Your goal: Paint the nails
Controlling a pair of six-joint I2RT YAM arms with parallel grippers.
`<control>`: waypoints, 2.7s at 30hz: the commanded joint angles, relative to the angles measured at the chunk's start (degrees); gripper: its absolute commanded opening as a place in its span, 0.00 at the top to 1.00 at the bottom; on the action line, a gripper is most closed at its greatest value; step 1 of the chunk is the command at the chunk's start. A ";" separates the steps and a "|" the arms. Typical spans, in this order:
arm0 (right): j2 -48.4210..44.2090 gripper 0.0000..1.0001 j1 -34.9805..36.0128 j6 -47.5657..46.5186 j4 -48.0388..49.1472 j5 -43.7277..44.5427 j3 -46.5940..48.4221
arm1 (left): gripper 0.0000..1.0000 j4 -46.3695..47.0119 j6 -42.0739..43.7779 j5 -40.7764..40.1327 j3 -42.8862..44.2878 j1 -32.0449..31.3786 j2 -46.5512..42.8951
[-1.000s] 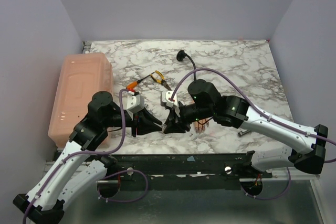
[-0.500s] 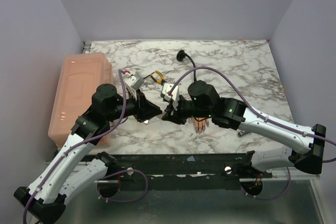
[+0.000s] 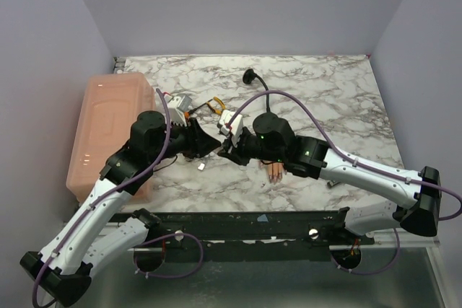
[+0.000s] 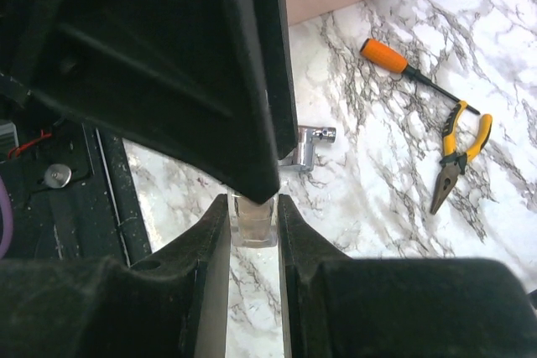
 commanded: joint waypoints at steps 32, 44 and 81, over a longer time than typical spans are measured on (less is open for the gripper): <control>-8.13 1.00 0.29 -1.02 -9.36 -24.04 0.25 | 0.42 -3.03 36.40 32.45 1.50 -0.80 -8.14; -6.91 1.00 0.25 -1.19 -9.29 -24.31 1.31 | 0.57 -0.57 35.55 32.58 -1.07 -2.22 -7.09; -2.57 1.00 0.25 -2.45 -2.80 0.59 -1.74 | 1.00 -3.89 -11.02 -5.01 2.64 -5.94 -4.88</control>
